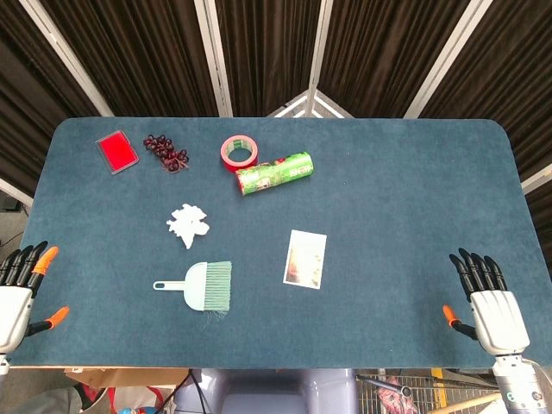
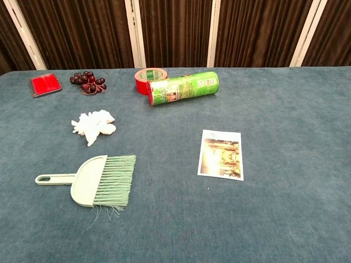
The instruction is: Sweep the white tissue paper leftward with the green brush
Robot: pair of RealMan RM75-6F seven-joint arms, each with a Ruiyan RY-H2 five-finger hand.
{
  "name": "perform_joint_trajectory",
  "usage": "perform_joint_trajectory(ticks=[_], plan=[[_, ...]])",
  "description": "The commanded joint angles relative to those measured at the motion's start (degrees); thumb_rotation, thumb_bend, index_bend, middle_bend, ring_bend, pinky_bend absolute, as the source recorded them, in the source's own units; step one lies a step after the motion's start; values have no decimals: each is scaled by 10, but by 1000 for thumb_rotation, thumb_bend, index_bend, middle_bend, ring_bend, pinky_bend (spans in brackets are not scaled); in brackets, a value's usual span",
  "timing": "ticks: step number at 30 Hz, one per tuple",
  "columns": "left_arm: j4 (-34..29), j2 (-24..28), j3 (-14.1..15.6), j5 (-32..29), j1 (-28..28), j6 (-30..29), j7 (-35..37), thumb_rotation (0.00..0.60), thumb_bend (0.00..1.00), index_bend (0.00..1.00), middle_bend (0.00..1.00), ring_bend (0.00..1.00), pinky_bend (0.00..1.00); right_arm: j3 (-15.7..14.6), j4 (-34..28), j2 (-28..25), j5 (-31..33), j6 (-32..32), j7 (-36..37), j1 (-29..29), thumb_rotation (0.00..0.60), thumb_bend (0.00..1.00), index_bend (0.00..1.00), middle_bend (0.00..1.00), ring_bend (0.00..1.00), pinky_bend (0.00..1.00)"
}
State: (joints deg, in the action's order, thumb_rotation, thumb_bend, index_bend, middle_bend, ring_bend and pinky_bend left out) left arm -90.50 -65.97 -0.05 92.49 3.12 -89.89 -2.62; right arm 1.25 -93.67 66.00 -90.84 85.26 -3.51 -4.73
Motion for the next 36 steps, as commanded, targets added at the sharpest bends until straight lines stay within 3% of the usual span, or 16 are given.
perform_joint_trajectory(ticks=[1,14,19,20,22,24,25,27,29,32,36], plan=[[0,0,0,0,0,0,0,600,15,0,0,0,0,0,0,0,0,0,0,0,600,322,0,0,0,1],[-20,3,-5,-15,7,18,-2,600,14,0,0,0,5,0,0,1,0,-2,-9,-1,600,322,0,0,0,1],[-52,1,-17,-37,31,58,-40,600,15,0,6,7,91,2,13,5,-11,6,-28,-3,600,322,0,0,0,1],[-59,-2,-22,-44,37,68,-50,600,15,0,40,38,140,2,15,6,-12,7,-29,-3,600,322,0,0,0,1],[-73,-11,-36,-63,55,91,-82,600,15,0,199,179,265,2,15,7,-14,7,-28,-3,600,322,0,0,0,1],[-82,-26,-49,-80,73,111,-119,600,48,0,471,427,510,1,15,8,-14,7,-25,-4,600,322,0,0,0,1],[-84,-32,-53,-86,80,119,-131,600,72,2,555,508,591,2,15,8,-14,7,-23,-4,600,322,0,0,0,1],[-93,-49,-60,-105,97,144,-154,600,153,97,770,720,783,2,17,10,-17,9,-21,-4,600,322,0,0,0,2],[-102,-66,-69,-136,112,170,-177,600,199,238,891,833,887,2,18,11,-21,11,-19,-5,600,322,0,0,0,1],[-116,-96,-82,-203,135,206,-228,600,246,390,993,937,977,1,20,11,-25,15,-18,-4,600,322,0,0,0,1],[-121,-130,-92,-288,162,231,-305,600,270,447,1000,986,1000,0,23,12,-28,17,-15,-4,600,322,0,0,0,2]])
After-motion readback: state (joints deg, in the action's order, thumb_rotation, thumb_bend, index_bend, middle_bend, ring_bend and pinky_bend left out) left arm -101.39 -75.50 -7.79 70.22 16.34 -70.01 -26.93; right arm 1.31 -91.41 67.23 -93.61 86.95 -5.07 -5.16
